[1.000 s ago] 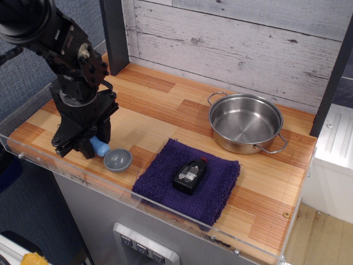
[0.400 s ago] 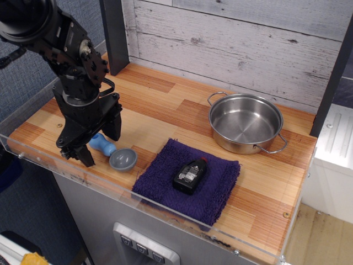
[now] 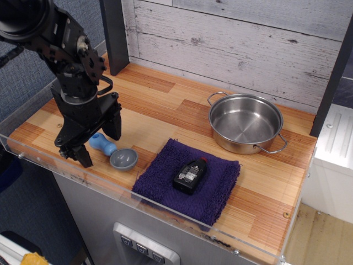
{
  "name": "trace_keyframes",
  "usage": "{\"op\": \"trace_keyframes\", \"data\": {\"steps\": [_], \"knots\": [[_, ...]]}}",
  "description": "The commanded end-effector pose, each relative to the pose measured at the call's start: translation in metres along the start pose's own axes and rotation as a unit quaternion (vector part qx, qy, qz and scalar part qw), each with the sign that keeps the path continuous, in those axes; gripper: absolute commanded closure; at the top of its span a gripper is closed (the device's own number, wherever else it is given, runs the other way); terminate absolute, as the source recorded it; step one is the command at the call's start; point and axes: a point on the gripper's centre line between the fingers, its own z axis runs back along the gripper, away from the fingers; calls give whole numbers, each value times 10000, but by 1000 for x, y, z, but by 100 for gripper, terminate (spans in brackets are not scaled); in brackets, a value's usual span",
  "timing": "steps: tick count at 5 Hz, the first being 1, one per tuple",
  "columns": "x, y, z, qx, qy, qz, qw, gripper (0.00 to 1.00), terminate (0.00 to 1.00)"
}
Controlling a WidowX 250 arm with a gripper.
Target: Move the spoon to the left of the purple towel.
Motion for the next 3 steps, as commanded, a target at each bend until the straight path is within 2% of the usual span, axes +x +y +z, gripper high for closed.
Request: {"op": "trace_keyframes", "data": {"steps": [1,2,3], "knots": [[29,-14,58,-1175,61,-12,9931,0,0],[32,-17,81,-1388,-20,-116,9902,0,0],[33,-13,95,-1784,57,-76,9839,0,0]]}}
